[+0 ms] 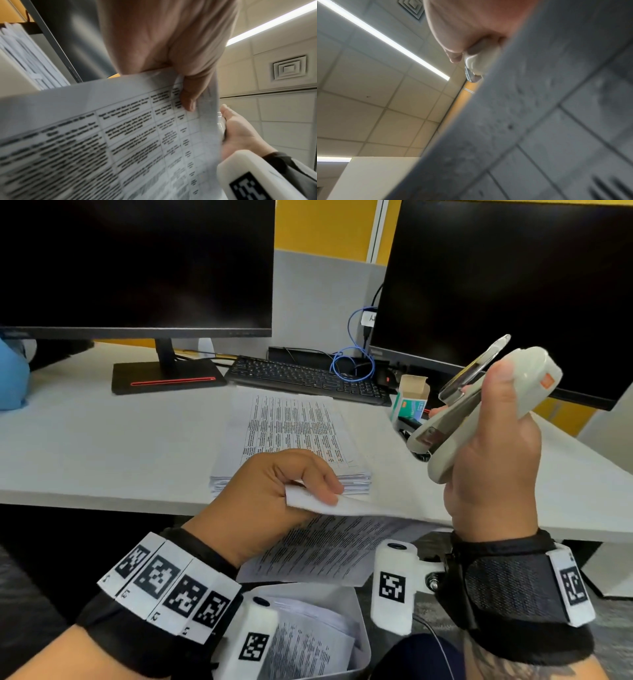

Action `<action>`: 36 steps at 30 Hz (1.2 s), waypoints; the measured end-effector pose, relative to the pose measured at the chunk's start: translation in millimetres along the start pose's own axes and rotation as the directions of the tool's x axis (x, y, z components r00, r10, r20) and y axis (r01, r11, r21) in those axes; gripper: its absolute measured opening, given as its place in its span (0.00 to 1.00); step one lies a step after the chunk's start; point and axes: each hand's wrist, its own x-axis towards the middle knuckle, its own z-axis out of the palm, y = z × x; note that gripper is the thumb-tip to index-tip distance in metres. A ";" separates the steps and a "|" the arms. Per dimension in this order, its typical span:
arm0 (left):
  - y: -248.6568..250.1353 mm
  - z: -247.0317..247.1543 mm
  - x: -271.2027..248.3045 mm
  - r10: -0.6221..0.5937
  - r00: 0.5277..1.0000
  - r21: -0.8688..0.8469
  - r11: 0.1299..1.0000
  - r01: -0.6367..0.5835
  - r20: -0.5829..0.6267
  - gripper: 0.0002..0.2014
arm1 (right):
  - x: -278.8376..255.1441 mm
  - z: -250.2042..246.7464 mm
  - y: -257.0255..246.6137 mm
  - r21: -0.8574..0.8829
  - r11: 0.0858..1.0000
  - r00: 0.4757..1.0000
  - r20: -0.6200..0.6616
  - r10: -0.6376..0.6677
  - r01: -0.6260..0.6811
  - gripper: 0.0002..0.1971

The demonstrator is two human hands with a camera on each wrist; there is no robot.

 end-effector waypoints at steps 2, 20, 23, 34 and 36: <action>-0.3 -0.9 1.5 -0.080 0.996 -0.014 0.997 0.079 -0.045 0.10 | 6.4 -1.5 7.4 -0.056 0.998 0.999 -0.012 0.033 -0.033 0.24; -26.7 -10.6 -0.2 -0.298 0.935 -0.016 0.954 0.300 -0.194 0.07 | 52.1 -35.8 95.3 -0.517 0.642 0.773 -0.063 0.631 -0.566 0.15; -29.1 -12.2 0.4 -0.277 0.939 0.002 0.959 0.283 -0.204 0.08 | 54.0 -37.3 98.9 -0.621 0.634 0.819 -0.023 0.573 -0.461 0.16; -37.0 -19.5 -1.9 -0.267 0.934 -0.048 0.963 0.264 -0.238 0.07 | 11.2 -11.9 24.0 -0.838 0.512 0.670 0.492 0.556 0.190 0.20; -38.7 -20.1 -3.3 -0.270 0.930 -0.051 0.963 0.266 -0.248 0.07 | 3.4 -7.2 28.0 -0.876 0.358 0.597 0.482 0.642 0.323 0.15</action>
